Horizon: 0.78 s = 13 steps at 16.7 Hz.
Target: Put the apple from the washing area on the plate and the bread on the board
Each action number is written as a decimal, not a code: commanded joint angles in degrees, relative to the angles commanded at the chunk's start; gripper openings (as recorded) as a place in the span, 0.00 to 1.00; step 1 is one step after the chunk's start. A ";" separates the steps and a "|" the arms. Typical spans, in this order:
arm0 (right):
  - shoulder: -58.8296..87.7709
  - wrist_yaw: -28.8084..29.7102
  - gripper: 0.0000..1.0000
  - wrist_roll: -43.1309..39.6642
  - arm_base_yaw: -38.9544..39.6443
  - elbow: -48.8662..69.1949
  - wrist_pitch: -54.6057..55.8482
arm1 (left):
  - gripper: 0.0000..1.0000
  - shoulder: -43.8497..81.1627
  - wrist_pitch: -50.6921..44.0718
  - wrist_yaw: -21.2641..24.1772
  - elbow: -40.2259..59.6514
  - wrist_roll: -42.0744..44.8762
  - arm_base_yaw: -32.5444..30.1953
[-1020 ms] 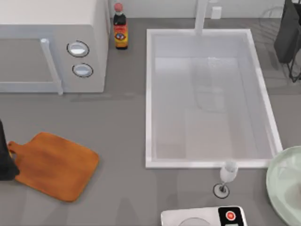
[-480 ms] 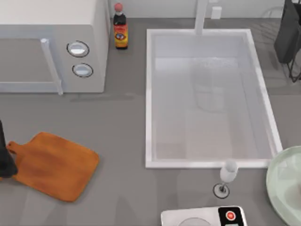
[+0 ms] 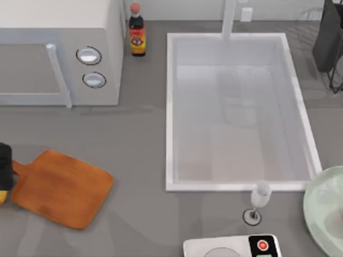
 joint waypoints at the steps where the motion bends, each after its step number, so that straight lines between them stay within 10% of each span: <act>1: 0.00 0.00 1.00 0.00 0.00 0.00 0.00 | 1.00 4.75 -2.80 0.00 3.09 0.82 0.40; 13: 0.00 0.00 1.00 0.00 0.00 0.00 0.00 | 1.00 52.71 -31.24 -0.05 34.66 9.37 4.34</act>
